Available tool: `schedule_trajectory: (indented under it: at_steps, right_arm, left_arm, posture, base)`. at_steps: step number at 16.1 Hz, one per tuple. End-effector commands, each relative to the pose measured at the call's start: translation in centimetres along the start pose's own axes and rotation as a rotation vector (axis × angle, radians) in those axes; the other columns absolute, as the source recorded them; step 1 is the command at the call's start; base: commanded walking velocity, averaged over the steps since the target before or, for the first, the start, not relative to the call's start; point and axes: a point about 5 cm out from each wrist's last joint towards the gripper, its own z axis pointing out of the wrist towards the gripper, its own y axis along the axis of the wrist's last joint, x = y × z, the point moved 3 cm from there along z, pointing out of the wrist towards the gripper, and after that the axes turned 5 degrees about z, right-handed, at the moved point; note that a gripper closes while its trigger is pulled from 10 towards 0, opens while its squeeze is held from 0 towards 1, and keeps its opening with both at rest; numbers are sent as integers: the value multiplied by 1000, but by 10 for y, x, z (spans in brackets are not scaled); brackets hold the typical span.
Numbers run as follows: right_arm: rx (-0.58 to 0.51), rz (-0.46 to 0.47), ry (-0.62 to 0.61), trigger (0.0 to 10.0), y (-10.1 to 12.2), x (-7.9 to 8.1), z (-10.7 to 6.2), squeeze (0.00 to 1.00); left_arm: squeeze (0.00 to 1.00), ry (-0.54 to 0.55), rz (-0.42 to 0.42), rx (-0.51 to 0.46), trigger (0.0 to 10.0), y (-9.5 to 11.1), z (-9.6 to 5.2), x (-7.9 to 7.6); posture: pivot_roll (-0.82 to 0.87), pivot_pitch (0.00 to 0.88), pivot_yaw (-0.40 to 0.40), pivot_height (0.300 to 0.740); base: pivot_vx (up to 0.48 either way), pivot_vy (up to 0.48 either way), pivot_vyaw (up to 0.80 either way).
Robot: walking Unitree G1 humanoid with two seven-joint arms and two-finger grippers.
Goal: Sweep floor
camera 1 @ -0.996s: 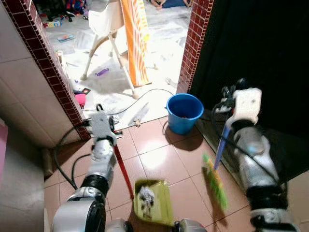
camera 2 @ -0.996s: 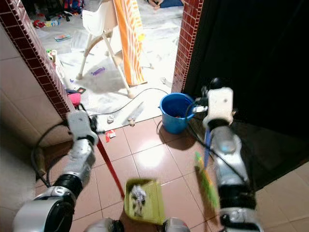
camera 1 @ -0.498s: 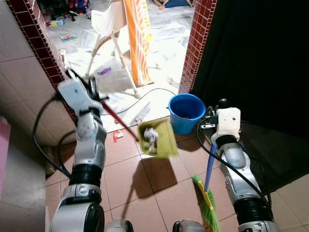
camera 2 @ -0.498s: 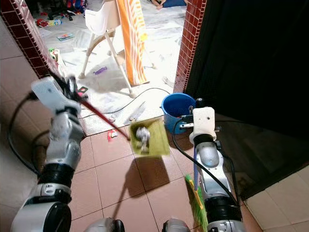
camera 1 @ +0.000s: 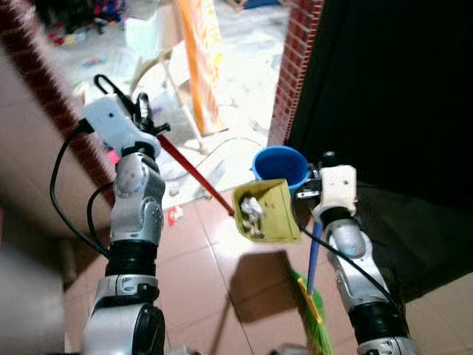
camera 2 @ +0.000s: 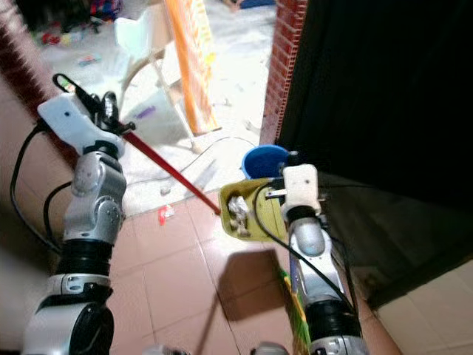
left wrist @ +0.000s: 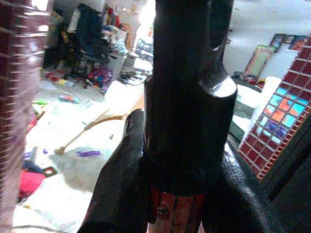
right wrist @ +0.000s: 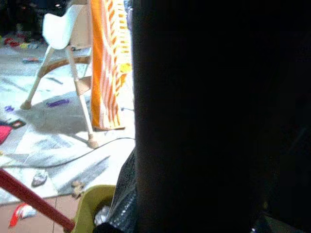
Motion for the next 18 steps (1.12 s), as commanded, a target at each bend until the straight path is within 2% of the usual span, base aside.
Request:
schedule_trajectory:
  at_steps: [1,5,8,10,14,18]
  right_arm:
    - [-34,-5,9,10000,7,0,2,0]
    - [-42,-11,43,10000,9,8,4,0]
    - [-43,-15,48,10000,8,9,2,0]
    - [-42,-18,50,10000,8,10,2,0]
    - [-51,-23,55,10000,10,10,4,0]
    - [-54,-24,53,10000,10,10,5,0]
  left_arm:
    - [0,-25,-76,-125,10000,39,9,-16]
    - [0,-34,-133,-162,10000,58,17,-28]
    - [0,-43,-130,-145,10000,53,17,-32]
    - [0,-45,-145,-149,10000,56,20,-34]
    - [0,2,-108,-195,10000,68,27,-30]
    - [0,-8,-57,-212,10000,68,25,-34]
  posture:
    - [-112,0,43,740]
    - [-114,0,45,740]
    - [-118,0,48,740]
    - [-117,0,48,740]
    - [-117,0,50,740]
    - [-117,0,51,740]
  base:
    - [461,0,0]
    - [458,0,0]
    - [458,0,0]
    - [459,0,0]
    - [458,0,0]
    - [445,0,0]
